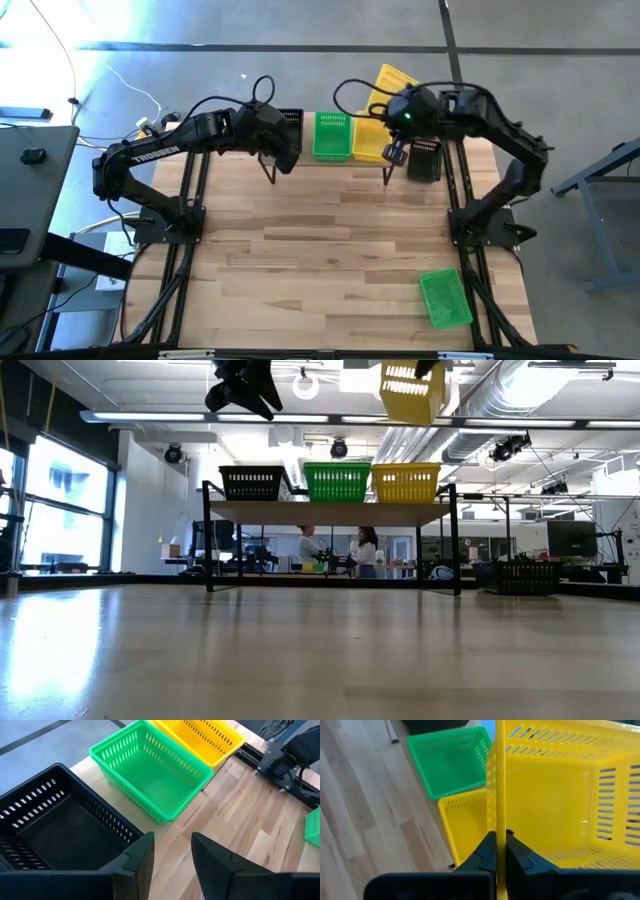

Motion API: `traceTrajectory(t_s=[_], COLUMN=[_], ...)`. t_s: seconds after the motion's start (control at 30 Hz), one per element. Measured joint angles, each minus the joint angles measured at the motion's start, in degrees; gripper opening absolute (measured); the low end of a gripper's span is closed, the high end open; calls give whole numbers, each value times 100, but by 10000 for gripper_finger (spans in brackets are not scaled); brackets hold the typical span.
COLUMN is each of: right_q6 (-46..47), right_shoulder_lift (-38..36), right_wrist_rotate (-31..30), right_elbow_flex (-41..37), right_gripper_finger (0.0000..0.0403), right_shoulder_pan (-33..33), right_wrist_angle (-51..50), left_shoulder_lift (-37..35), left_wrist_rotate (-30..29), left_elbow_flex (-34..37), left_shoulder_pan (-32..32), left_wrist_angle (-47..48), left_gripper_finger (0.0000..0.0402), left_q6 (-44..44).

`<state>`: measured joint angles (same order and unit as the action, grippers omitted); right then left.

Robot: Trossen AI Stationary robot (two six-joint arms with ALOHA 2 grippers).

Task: Stack baskets on shelf by color
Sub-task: Stack the yellow bin on top of the other yellow bins on the shelf

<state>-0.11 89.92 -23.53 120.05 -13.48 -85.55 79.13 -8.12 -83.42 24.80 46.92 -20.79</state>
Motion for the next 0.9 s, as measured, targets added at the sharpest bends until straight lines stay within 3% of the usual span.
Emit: traceTrajectory(t_s=[0.17, 0.33, 0.9], right_q6=[-121, -400, -1398], right_shoulder_lift=[-959, -1573, -686], right_wrist_rotate=[-20, 121, 988], right_elbow_flex=[-1727, -2765, -3058], right_gripper_finger=[0, 0, 0], right_shoulder_pan=[108, -11, -623], right_wrist_angle=[1464, 2327, 2158], left_shoulder_lift=[0, 0, 4], left_wrist_rotate=[3, 4, 5], left_elbow_flex=[0, 0, 0], left_shoulder_pan=[-2, -2, -7], left_wrist_angle=[-2, -2, -2], left_gripper_finger=[119, 119, 119], left_q6=[0, -7, -150])
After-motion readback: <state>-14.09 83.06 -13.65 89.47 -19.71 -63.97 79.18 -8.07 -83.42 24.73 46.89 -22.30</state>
